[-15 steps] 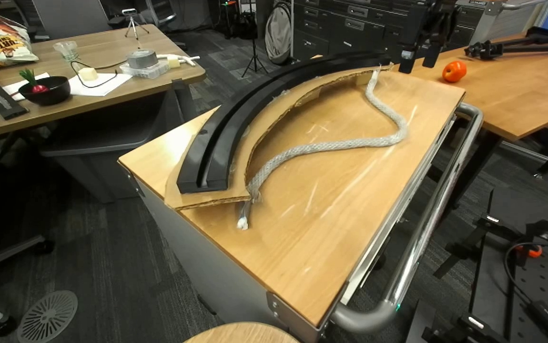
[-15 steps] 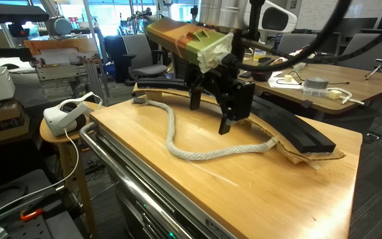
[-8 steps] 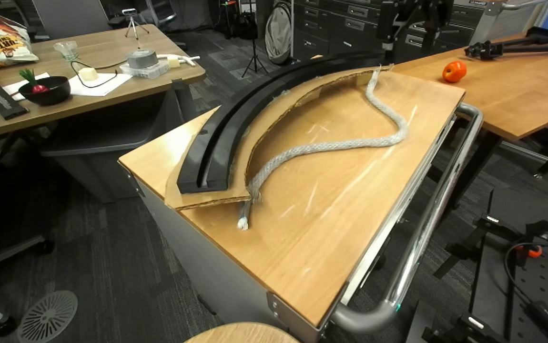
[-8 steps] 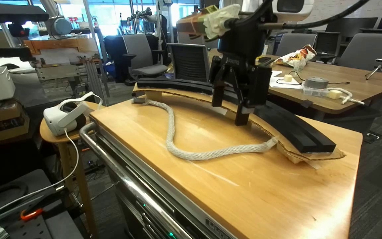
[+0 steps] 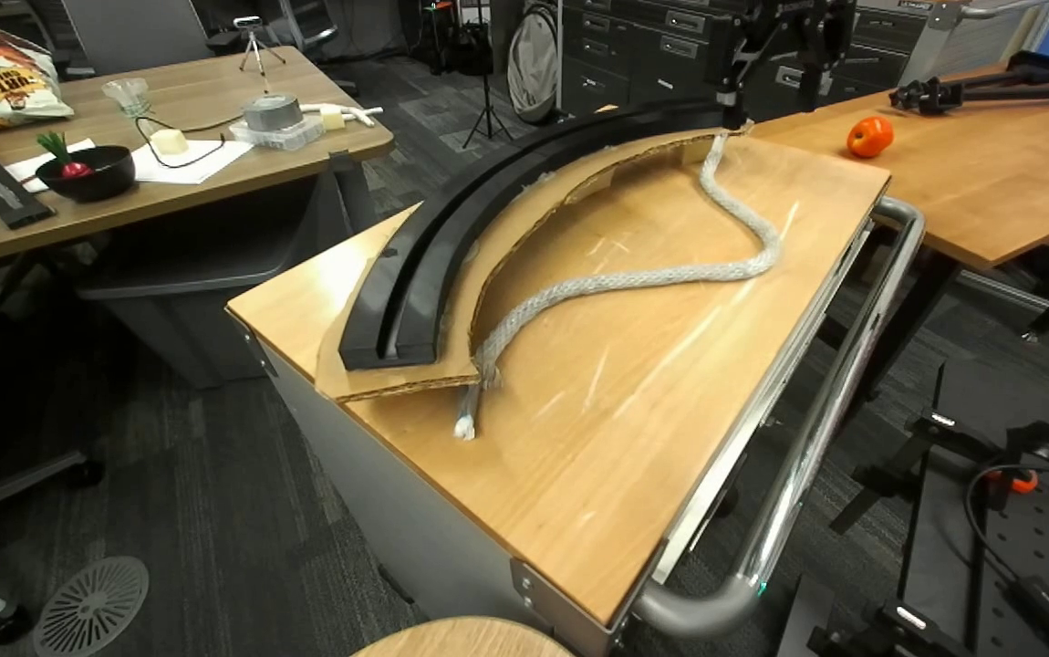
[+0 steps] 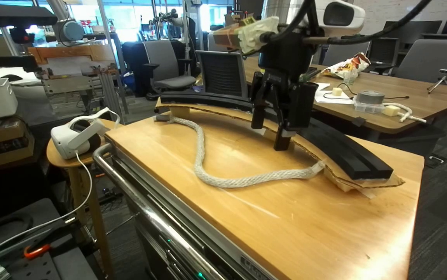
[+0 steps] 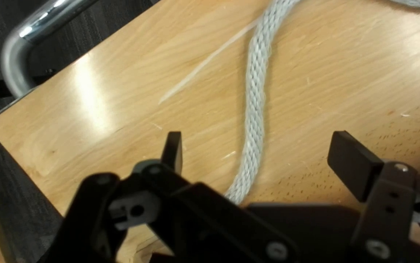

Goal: Put the white rope on the cardboard

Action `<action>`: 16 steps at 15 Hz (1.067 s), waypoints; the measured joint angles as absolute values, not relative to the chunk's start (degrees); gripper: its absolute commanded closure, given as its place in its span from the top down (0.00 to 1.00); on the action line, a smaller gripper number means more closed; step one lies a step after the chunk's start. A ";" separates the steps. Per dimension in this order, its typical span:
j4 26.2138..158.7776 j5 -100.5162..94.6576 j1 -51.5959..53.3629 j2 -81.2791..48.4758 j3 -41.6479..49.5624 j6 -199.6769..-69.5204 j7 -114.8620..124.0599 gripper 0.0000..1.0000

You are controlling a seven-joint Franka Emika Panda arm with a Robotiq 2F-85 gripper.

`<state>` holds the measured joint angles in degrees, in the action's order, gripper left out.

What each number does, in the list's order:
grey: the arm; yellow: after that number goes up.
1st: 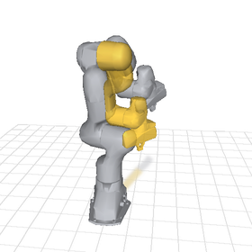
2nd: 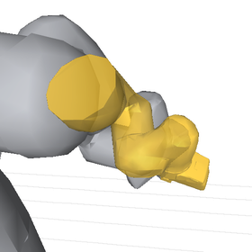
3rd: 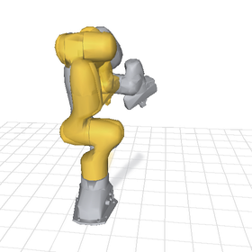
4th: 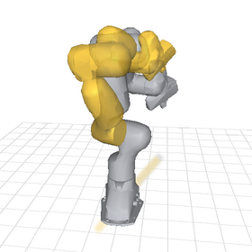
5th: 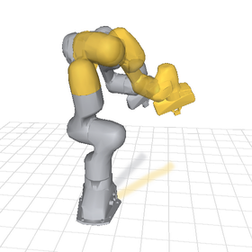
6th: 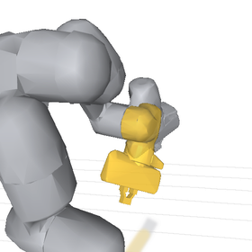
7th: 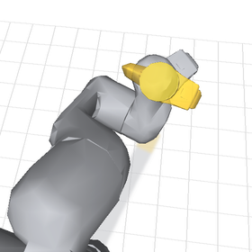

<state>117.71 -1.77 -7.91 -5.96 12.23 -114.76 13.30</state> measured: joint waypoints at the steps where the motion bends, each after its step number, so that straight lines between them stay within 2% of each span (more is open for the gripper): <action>1: 117.74 -1.24 -7.91 -6.26 12.09 -115.18 15.36 1.00; 5: 118.10 0.67 -7.89 -8.31 11.79 -117.47 22.85 1.00; 9: 119.07 0.66 -7.42 -11.91 11.51 -125.52 27.83 1.00; 10: 119.17 0.49 -7.22 -12.91 11.49 -127.15 28.65 0.93; 11: 119.26 0.31 -6.98 -13.92 11.49 -128.73 29.22 0.73; 16: 119.95 -0.19 -6.23 -17.07 11.63 -133.83 30.52 0.36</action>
<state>119.95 -0.19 -6.23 -17.07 11.63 -133.83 30.52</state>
